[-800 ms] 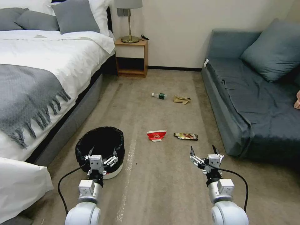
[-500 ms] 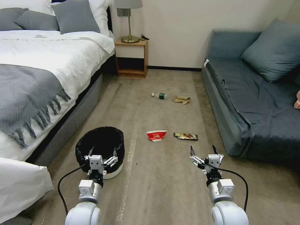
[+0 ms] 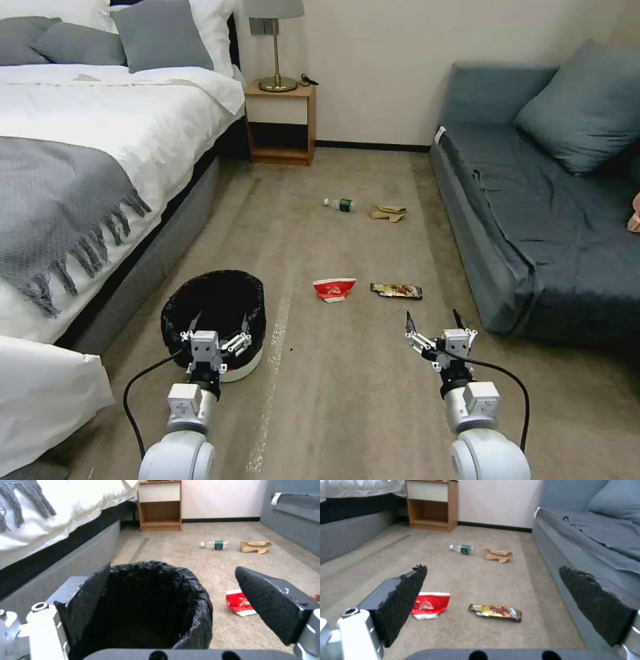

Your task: Pick up the trash bin, then pick up the garbage on the floor and place it into the trash bin.

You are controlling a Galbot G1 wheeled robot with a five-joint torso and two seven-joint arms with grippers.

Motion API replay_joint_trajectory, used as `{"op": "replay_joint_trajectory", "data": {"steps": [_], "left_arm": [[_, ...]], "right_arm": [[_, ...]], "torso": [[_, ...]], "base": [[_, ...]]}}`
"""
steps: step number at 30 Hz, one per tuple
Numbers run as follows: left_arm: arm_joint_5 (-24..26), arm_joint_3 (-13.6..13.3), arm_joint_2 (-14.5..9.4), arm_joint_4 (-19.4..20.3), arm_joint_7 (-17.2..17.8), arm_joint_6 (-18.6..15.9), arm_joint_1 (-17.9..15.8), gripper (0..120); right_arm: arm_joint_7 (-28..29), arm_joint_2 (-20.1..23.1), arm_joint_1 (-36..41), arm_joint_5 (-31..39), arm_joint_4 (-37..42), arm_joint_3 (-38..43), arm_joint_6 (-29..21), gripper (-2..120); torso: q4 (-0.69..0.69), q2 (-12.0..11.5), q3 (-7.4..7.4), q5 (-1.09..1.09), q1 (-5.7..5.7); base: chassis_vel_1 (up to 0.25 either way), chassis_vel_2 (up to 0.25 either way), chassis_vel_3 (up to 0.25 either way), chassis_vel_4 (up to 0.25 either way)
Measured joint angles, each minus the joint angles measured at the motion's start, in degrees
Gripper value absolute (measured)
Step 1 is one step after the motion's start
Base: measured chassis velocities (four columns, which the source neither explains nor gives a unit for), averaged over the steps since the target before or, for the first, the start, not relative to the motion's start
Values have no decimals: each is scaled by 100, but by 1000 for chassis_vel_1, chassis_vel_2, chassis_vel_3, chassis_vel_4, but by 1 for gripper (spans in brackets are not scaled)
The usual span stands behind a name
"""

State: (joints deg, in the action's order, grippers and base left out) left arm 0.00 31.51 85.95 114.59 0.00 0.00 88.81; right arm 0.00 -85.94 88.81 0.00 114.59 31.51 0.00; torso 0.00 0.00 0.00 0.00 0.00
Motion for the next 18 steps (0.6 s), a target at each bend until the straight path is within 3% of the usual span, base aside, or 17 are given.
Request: {"op": "replay_joint_trajectory", "data": {"steps": [18], "left_arm": [[0, 0, 0, 0, 0, 0, 0, 100]], "right_arm": [[0, 0, 0, 0, 0, 0, 0, 100]], "torso": [[0, 0, 0, 0, 0]], "base": [[0, 0, 0, 0]]}}
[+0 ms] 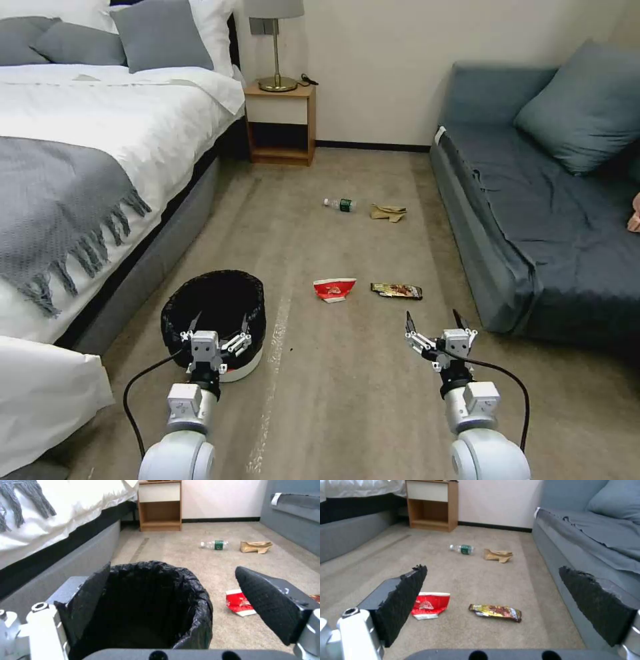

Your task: Pick up the trash bin, then pick up the garbage on the floor and place it into the trash bin.

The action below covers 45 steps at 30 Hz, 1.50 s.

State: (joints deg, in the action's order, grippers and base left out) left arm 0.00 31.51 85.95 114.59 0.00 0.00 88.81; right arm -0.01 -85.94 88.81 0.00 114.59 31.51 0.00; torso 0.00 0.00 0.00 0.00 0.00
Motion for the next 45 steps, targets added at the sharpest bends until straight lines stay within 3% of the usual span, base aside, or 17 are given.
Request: {"op": "replay_joint_trajectory", "data": {"steps": [22, 27, 28, 32, 35, 36, 39, 40, 44, 45], "left_arm": [[53, -14, -27, 0, 33, -55, -48, 100], [538, -140, -311, 16, 405, -619, -523, 100], [847, -219, -490, 36, 645, -984, -825, 100], [1147, -297, -661, 54, 867, -1333, -1112, 100], [1662, -430, -958, 83, 1258, -1935, -1609, 100], [1662, -430, -958, 83, 1258, -1935, -1609, 100], [2261, -587, -1305, 122, 1715, -2637, -2192, 100], [2261, -587, -1305, 122, 1715, -2637, -2192, 100], [2906, -754, -1679, 160, 2203, -3390, -2818, 100], [2906, -754, -1679, 160, 2203, -3390, -2818, 100]], "right_arm": [[76, 50, 6, 37, 0, 5, 0, 100], [696, 411, 85, 332, 6, 112, -10, 100], [1096, 643, 140, 520, 16, 179, -17, 100], [1458, 852, 190, 692, 21, 234, -25, 100], [2131, 1239, 277, 1009, 34, 347, -41, 100], [2131, 1239, 277, 1009, 34, 347, -41, 100], [2379, 1382, 310, 1127, 38, 387, -50, 100], [2379, 1382, 310, 1127, 38, 387, -50, 100], [2382, 1409, 313, 1175, 54, 408, -83, 100], [2382, 1409, 313, 1175, 54, 408, -83, 100]], "torso": [[2, 0, 0, -1, 0], [0, 0, 0, 0, 0], [-1, 0, 0, 0, 0], [0, 0, 0, 0, 0], [0, 0, 0, 0, 0], [0, 0, 0, 0, 0], [-1, 0, 0, -2, 0], [-1, 0, 0, -2, 0], [0, 0, 0, -1, 0], [0, 0, 0, -1, 0]], "base": [[0, 0, 0, 0], [0, 0, 0, 0], [0, 0, 0, 0], [0, 0, 0, 0], [0, 0, 0, 0], [0, 0, 0, 0], [0, 0, 0, 0], [0, 0, 0, 0], [0, 0, 0, 0], [0, 0, 0, 0]]}}
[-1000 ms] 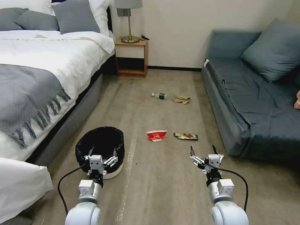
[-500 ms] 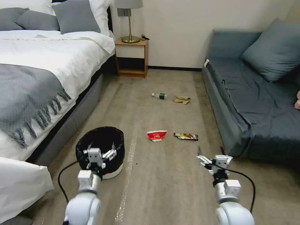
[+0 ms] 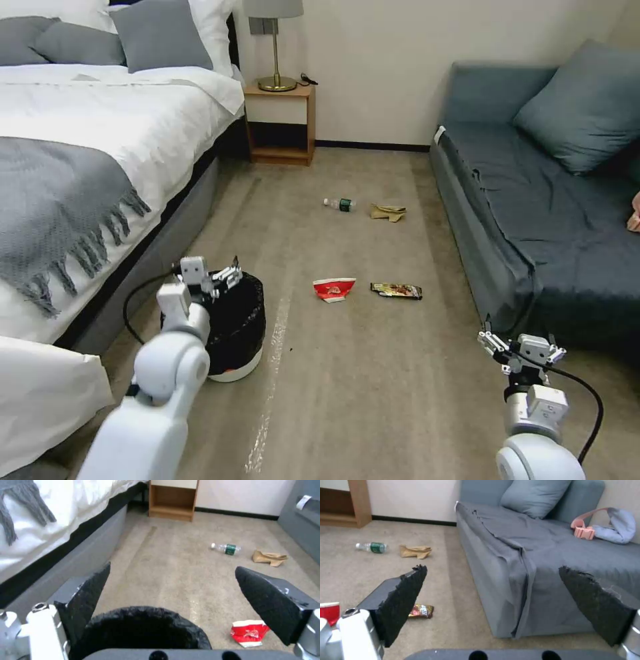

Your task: Pick up the trash bin, then pick up the garbage on the floor and place it into the trash bin.

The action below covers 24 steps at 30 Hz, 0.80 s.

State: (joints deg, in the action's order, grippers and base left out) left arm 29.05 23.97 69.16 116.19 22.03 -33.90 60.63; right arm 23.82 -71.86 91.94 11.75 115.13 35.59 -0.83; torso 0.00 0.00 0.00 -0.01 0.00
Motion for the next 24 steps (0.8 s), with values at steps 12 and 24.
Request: {"op": "replay_joint_trajectory", "data": {"steps": [12, 24], "left_arm": [[333, -57, -258, -63, 136, -211, -202, 100], [186, -42, -179, 6, 115, -162, -47, 100]], "right_arm": [[-811, 434, -77, 819, 278, 555, -808, 100], [-835, 280, -74, 673, 73, 458, -695, 100]], "torso": [[1, 0, 0, 4, 0], [0, 0, 0, 1, 0]], "base": [[0, 0, 0, 0], [0, 0, 0, 0]]}}
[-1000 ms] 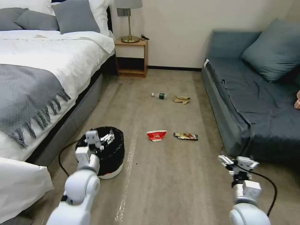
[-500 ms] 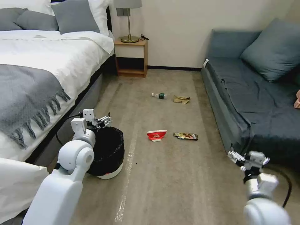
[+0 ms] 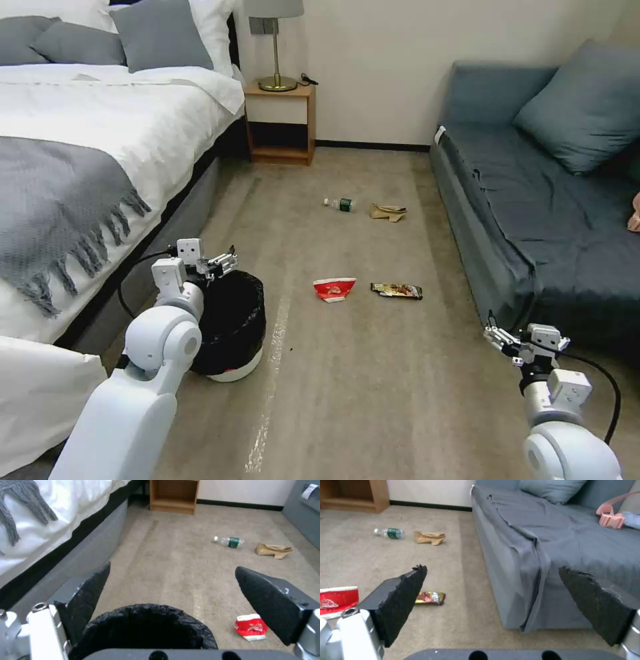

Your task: Pick up the trash bin, then pick up the garbage on the floor and place it into the trash bin.

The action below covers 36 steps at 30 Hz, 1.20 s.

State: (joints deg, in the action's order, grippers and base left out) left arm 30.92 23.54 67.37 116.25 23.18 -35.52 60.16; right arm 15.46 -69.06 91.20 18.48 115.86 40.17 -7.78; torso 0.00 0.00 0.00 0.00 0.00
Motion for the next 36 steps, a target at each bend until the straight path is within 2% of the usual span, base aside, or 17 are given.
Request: {"op": "replay_joint_trajectory", "data": {"steps": [5, 15, 21, 27, 28, 30, 36], "left_arm": [[-53, 50, -19, -7, 34, -127, 27, 100], [186, 270, -411, -310, 220, -369, 39, 100], [354, 305, -530, -456, 275, -551, 31, 100], [394, 295, -533, -1074, 294, -603, -68, 100], [394, 295, -533, -1074, 294, -603, -68, 100], [362, 266, -504, -1379, 295, -590, -118, 100], [275, 227, -492, -1654, 294, -587, -189, 100]], "right_arm": [[-1, -69, -34, -35, -64, -40, 4, 100], [-1, -197, -31, -247, -302, -123, 120, 100], [-2, -236, -35, -365, -381, -172, 137, 100], [-77, -330, -79, -560, -551, -261, 235, 100], [-77, -330, -79, -560, -551, -261, 235, 100], [-94, -371, -93, -623, -625, -301, 252, 100], [-95, -422, -133, -688, -734, -378, 252, 100]], "torso": [[0, 0, 0, 0, 0], [0, 0, 0, 0, 0], [0, 0, 0, 0, 0], [0, 0, 0, 0, 0], [0, 0, 0, 0, 0], [0, 0, 0, 1, 0], [0, 0, 0, 0, 0]], "base": [[0, 0, 0, 0], [0, 0, 0, 0], [0, 0, 0, 0], [0, 0, 0, 0], [0, 0, 0, 0], [0, 0, 0, 0], [0, 0, 0, 0]]}}
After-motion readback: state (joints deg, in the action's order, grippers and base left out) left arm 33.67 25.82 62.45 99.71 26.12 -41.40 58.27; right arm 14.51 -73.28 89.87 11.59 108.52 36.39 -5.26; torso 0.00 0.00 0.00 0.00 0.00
